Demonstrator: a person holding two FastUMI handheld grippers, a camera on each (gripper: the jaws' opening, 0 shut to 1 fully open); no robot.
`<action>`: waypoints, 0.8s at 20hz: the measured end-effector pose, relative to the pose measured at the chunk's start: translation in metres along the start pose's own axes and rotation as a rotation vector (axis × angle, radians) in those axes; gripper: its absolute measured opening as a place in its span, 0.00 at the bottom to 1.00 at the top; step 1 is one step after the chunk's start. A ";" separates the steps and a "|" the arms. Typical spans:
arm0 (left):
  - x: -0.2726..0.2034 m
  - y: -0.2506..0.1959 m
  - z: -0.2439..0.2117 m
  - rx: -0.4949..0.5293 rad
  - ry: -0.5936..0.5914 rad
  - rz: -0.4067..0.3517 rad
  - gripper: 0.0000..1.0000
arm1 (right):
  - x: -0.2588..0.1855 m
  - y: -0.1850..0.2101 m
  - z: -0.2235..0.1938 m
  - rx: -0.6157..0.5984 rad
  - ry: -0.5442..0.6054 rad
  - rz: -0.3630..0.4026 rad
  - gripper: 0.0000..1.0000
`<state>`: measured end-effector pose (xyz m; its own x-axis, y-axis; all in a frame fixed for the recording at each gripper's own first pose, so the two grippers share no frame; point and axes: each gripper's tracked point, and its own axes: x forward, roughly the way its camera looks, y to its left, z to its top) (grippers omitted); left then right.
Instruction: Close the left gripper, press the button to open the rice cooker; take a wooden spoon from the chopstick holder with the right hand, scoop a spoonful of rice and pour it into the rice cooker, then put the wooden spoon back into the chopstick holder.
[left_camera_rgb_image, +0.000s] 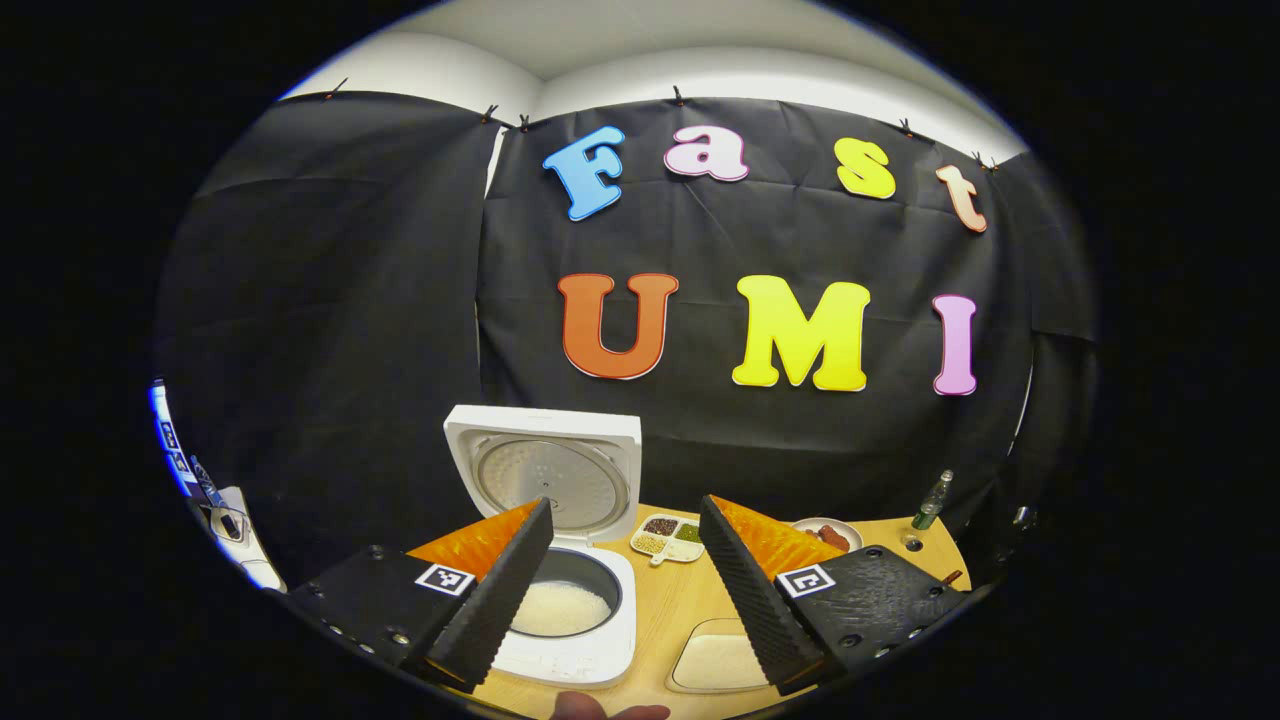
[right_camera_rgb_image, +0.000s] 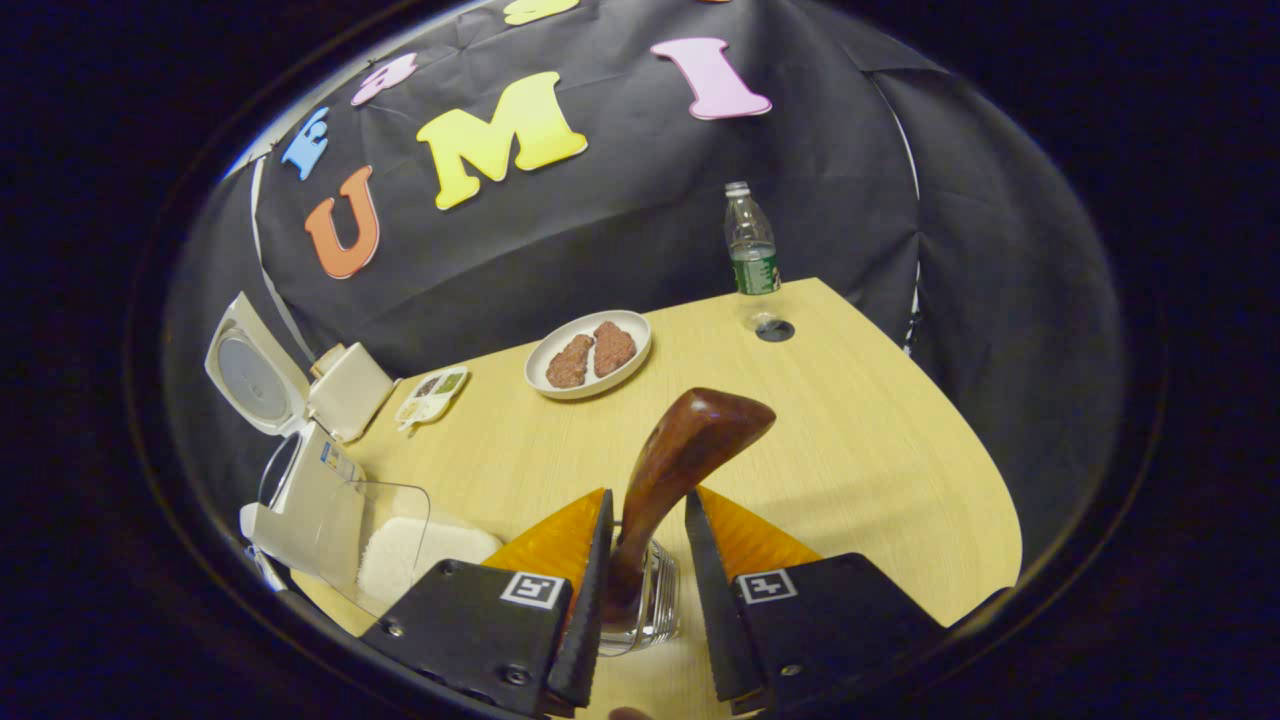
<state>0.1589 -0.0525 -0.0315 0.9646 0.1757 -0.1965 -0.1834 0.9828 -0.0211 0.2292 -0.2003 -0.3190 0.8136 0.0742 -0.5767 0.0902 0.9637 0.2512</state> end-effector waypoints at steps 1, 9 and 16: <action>0.003 -0.002 -0.001 0.010 0.002 -0.001 0.94 | 0.000 0.002 0.000 0.005 0.003 0.014 0.47; -0.001 0.006 -0.001 0.010 -0.002 0.012 0.94 | -0.010 0.008 0.002 0.048 0.012 0.023 0.23; -0.010 0.038 -0.005 -0.031 -0.014 0.010 0.94 | -0.037 0.024 0.014 0.009 -0.024 -0.032 0.18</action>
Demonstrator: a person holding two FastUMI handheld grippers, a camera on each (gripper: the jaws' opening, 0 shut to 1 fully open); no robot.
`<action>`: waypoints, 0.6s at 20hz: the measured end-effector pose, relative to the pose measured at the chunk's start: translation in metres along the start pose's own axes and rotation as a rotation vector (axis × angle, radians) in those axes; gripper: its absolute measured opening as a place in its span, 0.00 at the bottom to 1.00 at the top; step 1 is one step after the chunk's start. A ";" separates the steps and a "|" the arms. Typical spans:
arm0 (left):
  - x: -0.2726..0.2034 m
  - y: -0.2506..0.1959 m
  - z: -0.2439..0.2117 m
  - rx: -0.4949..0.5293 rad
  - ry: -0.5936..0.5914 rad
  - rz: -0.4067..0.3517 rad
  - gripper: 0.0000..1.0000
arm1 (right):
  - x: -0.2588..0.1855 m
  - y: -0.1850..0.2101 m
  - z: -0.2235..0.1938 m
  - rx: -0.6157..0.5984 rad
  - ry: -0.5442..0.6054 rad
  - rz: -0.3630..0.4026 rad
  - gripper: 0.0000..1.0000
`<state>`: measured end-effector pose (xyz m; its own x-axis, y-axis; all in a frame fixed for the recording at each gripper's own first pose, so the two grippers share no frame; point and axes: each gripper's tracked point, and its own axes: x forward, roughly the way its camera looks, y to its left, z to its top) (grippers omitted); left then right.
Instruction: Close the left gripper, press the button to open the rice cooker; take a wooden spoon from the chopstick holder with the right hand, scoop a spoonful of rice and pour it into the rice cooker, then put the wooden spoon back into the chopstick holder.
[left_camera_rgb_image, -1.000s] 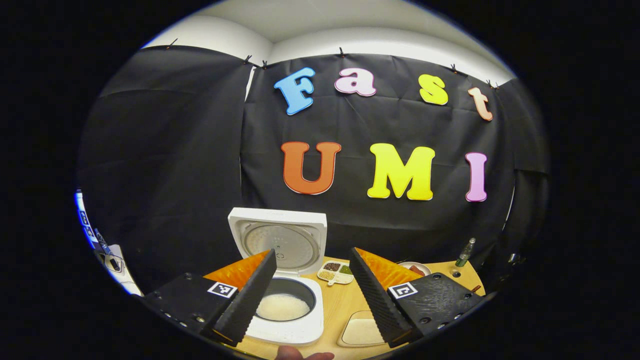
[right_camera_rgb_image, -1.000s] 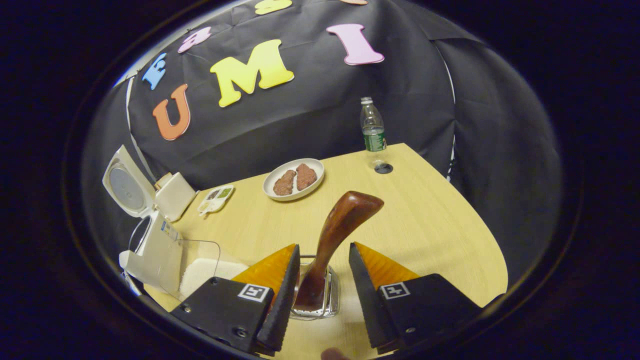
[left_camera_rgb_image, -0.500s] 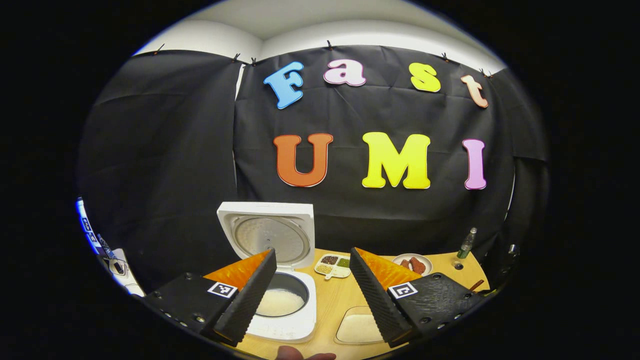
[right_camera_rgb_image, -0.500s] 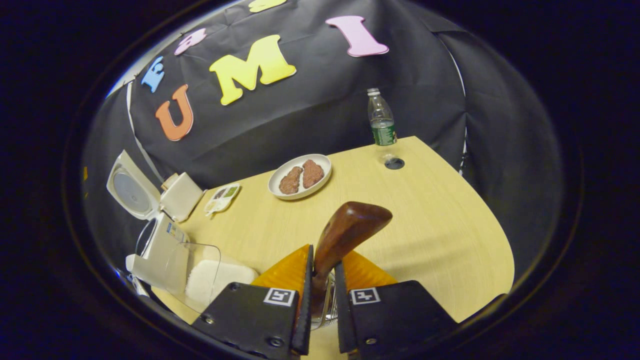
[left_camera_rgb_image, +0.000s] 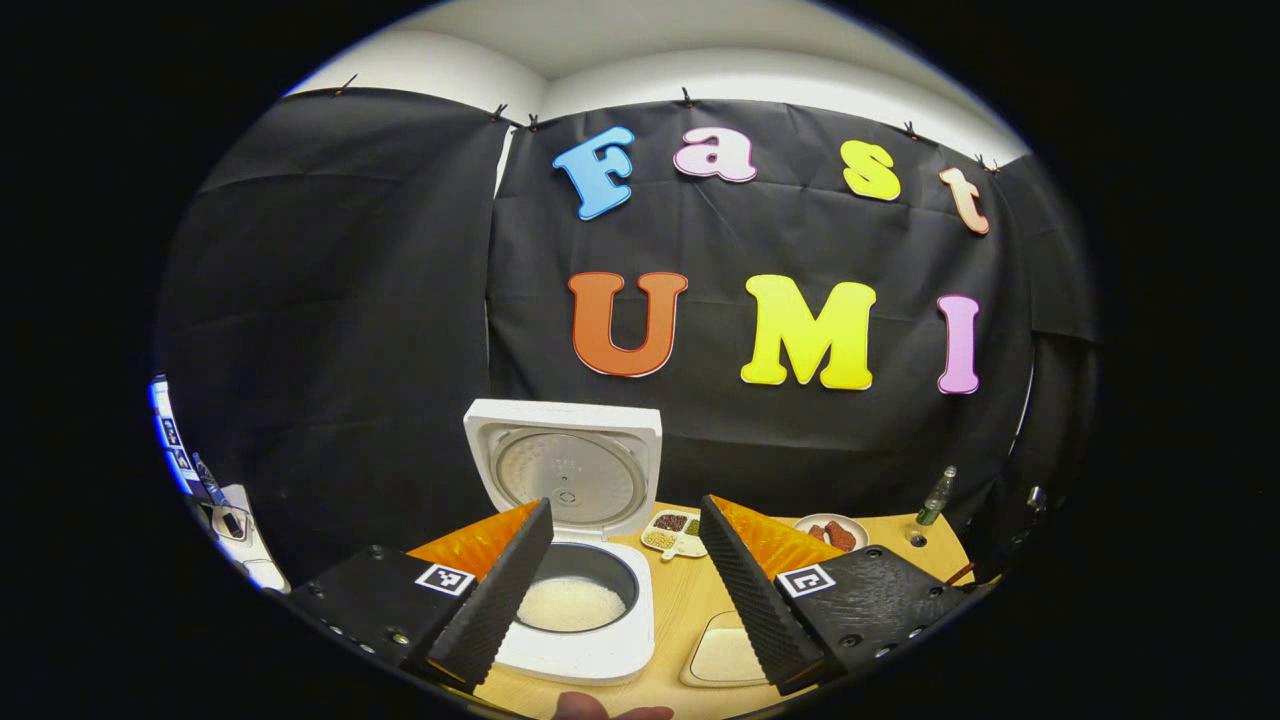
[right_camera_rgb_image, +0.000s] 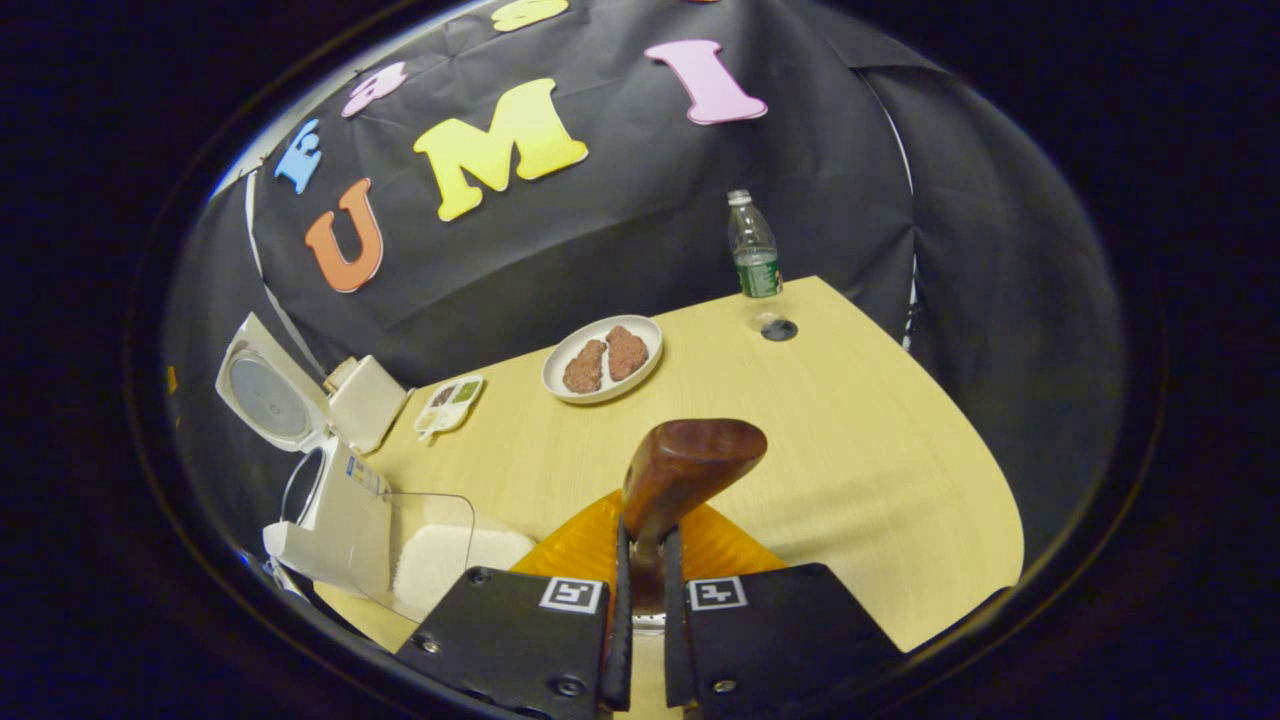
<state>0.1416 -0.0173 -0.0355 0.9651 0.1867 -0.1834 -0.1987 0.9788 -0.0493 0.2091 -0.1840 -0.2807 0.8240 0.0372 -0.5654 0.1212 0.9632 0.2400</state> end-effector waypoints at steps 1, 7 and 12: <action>-0.001 0.004 0.000 -0.001 -0.006 -0.006 0.94 | -0.006 0.004 0.005 -0.016 -0.012 -0.008 0.18; -0.007 0.018 -0.001 0.048 -0.073 -0.098 0.94 | -0.053 0.031 0.040 -0.132 -0.086 -0.082 0.13; -0.013 0.034 -0.013 0.066 -0.089 -0.179 0.94 | -0.077 0.090 0.057 -0.208 -0.122 -0.053 0.12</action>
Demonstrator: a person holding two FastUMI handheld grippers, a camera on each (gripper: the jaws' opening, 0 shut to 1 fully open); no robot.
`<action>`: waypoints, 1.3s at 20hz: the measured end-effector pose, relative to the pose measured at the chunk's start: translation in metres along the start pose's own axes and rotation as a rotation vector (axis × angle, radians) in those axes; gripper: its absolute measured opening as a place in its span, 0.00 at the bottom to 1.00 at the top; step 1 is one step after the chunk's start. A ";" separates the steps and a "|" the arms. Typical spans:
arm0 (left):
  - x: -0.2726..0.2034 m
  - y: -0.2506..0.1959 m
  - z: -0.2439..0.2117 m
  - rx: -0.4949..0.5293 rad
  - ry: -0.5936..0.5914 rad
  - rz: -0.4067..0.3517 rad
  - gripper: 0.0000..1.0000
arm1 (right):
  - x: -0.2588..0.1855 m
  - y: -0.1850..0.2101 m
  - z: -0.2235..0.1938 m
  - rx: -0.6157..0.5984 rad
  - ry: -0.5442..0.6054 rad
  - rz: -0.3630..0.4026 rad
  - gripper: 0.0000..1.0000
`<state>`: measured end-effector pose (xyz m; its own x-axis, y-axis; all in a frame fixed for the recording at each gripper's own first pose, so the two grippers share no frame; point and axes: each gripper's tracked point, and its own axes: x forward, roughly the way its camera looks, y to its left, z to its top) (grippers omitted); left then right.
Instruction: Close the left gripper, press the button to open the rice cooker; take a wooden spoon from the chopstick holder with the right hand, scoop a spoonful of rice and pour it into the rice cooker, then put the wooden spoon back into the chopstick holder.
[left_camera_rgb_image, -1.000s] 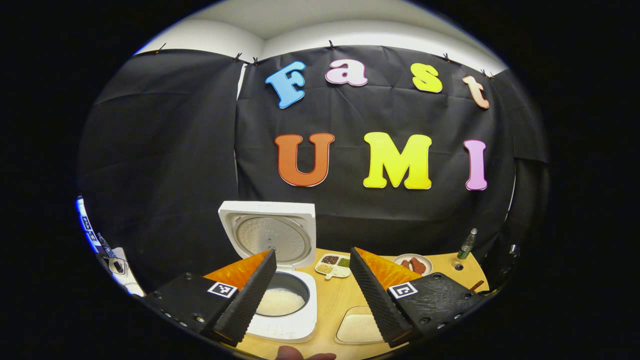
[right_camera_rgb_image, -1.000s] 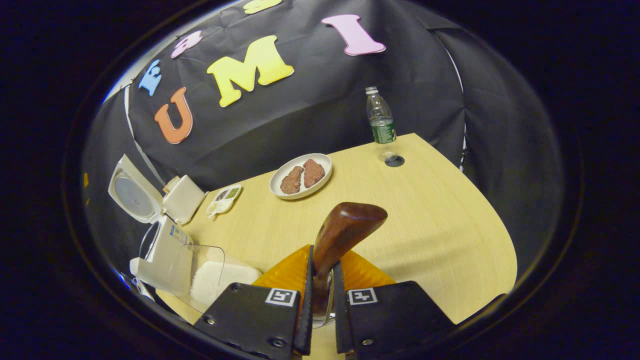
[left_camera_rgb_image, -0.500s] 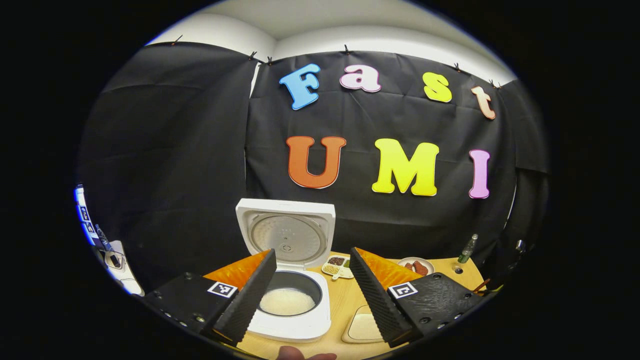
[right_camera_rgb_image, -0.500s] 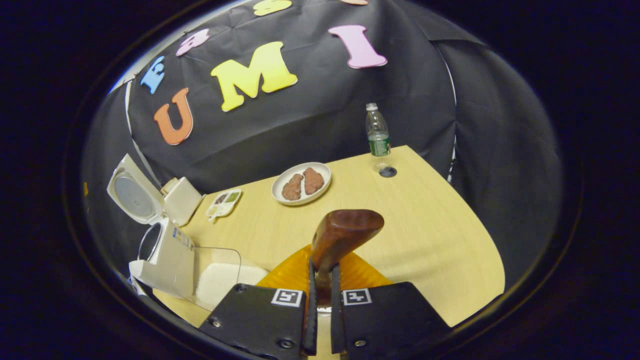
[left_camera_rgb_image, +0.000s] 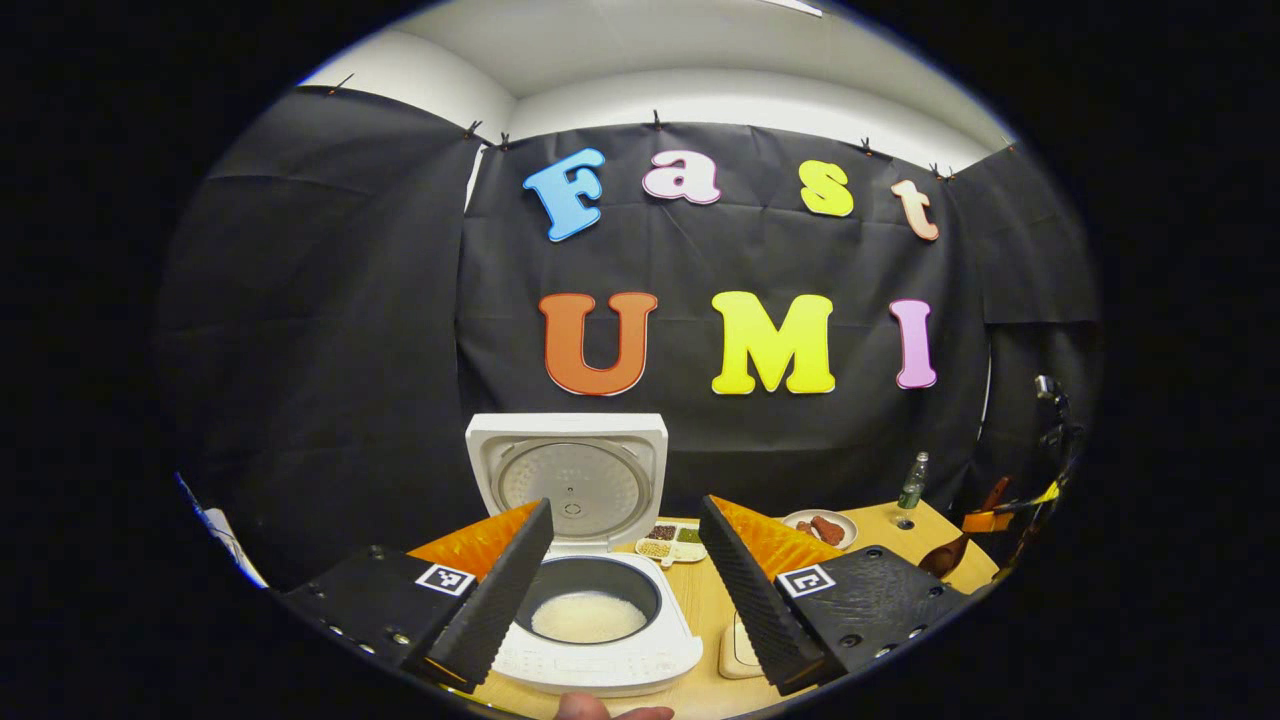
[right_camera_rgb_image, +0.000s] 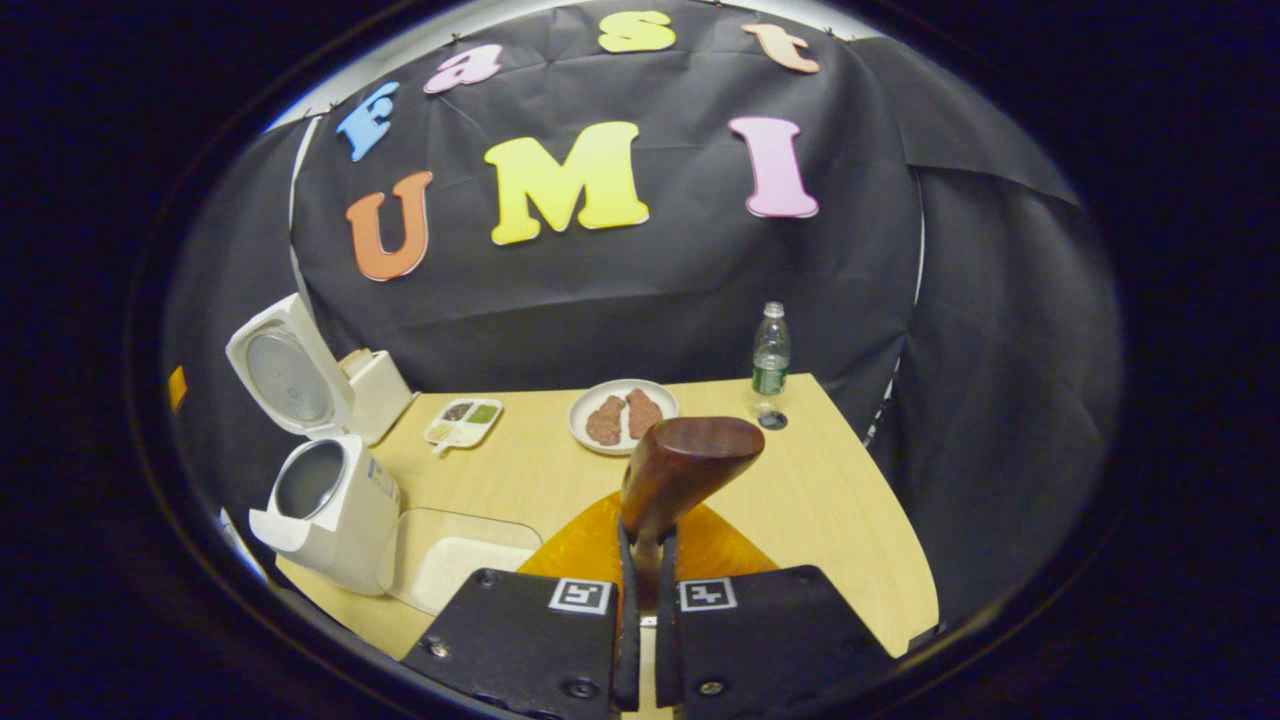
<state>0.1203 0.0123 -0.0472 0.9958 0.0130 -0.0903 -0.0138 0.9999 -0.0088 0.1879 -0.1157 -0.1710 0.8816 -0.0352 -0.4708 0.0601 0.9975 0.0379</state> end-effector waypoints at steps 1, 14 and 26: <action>-0.002 0.005 -0.002 -0.006 -0.001 -0.005 0.94 | -0.001 0.016 0.003 -0.013 -0.007 0.021 0.11; -0.048 0.066 -0.001 -0.026 0.010 0.045 0.94 | 0.057 0.136 -0.088 -0.229 0.082 0.070 0.09; -0.065 0.101 -0.012 -0.029 0.070 0.095 0.94 | 0.071 0.186 -0.139 -0.180 0.118 0.111 0.09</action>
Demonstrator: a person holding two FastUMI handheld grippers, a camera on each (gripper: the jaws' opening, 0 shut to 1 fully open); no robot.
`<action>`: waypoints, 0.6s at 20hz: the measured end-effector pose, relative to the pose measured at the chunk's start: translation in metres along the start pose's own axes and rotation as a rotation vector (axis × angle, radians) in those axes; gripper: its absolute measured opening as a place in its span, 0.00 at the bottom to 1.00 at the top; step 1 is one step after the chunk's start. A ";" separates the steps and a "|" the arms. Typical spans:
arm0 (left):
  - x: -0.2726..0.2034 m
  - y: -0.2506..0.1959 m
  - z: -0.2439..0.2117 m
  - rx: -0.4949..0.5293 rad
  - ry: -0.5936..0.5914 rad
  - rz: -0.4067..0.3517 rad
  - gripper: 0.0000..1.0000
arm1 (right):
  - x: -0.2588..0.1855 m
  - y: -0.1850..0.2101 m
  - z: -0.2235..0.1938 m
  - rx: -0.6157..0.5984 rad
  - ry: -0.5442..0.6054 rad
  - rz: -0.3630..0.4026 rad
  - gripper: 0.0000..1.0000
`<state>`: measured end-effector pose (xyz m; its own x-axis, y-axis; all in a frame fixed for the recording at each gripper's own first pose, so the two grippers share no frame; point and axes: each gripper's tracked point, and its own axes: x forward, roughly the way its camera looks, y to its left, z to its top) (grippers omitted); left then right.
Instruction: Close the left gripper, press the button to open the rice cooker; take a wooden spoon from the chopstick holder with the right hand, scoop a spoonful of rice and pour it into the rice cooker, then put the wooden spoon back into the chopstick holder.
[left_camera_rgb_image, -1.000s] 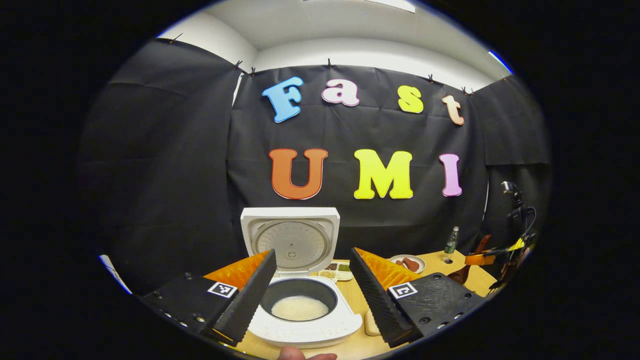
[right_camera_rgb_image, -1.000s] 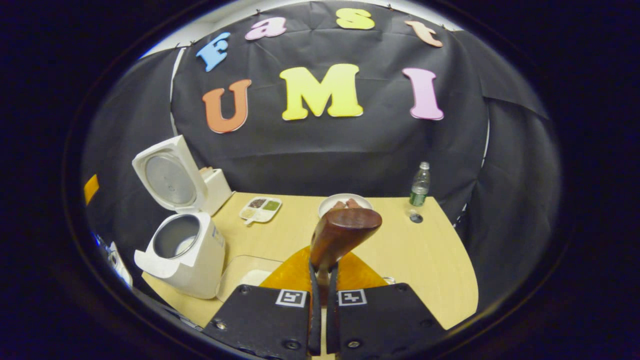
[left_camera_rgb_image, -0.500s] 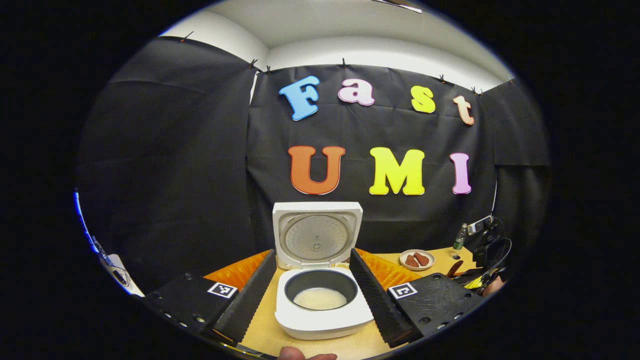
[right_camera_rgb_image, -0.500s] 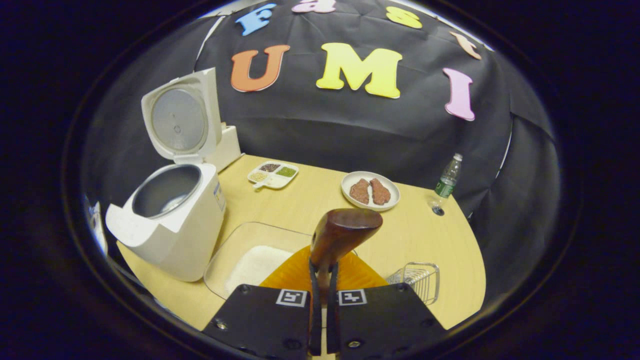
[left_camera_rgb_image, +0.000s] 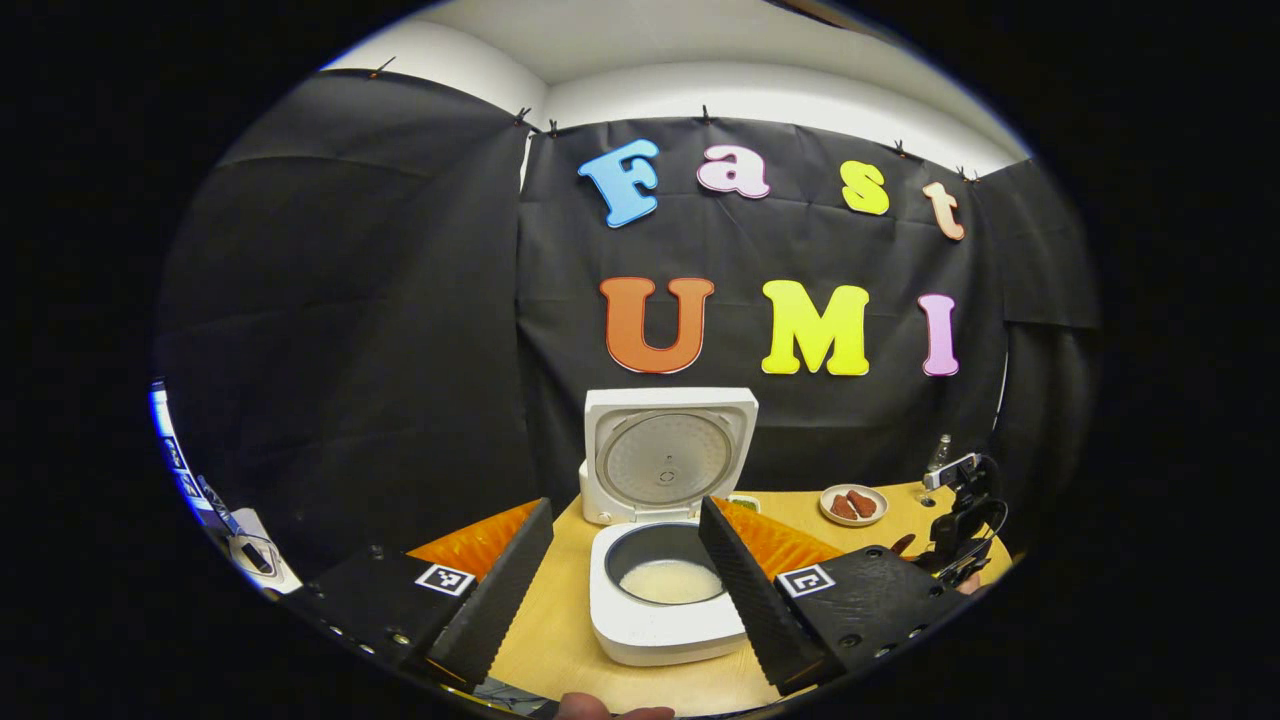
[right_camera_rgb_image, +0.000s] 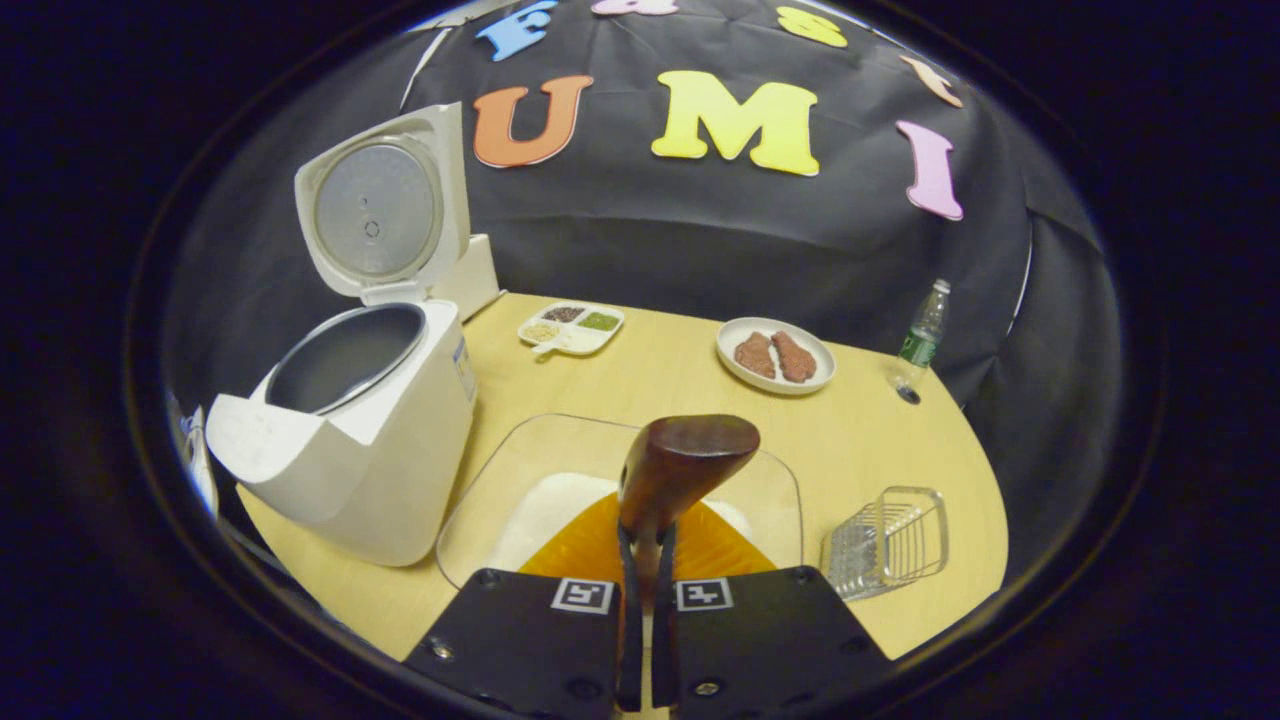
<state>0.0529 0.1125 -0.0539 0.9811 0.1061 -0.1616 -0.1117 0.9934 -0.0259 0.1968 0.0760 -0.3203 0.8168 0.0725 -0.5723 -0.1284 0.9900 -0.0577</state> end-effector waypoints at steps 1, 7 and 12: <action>-0.002 0.000 -0.001 -0.004 0.006 0.000 0.94 | 0.001 0.008 0.000 0.037 0.006 0.026 0.09; -0.006 -0.004 -0.004 0.010 0.022 -0.012 0.94 | 0.003 0.029 0.003 0.356 0.055 0.149 0.09; -0.007 -0.004 -0.001 0.021 0.021 -0.005 0.94 | 0.007 0.009 -0.004 0.695 0.099 0.200 0.09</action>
<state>0.0461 0.1076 -0.0539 0.9781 0.1008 -0.1823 -0.1036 0.9946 -0.0059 0.1994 0.0850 -0.3283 0.7560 0.2811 -0.5912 0.1442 0.8094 0.5692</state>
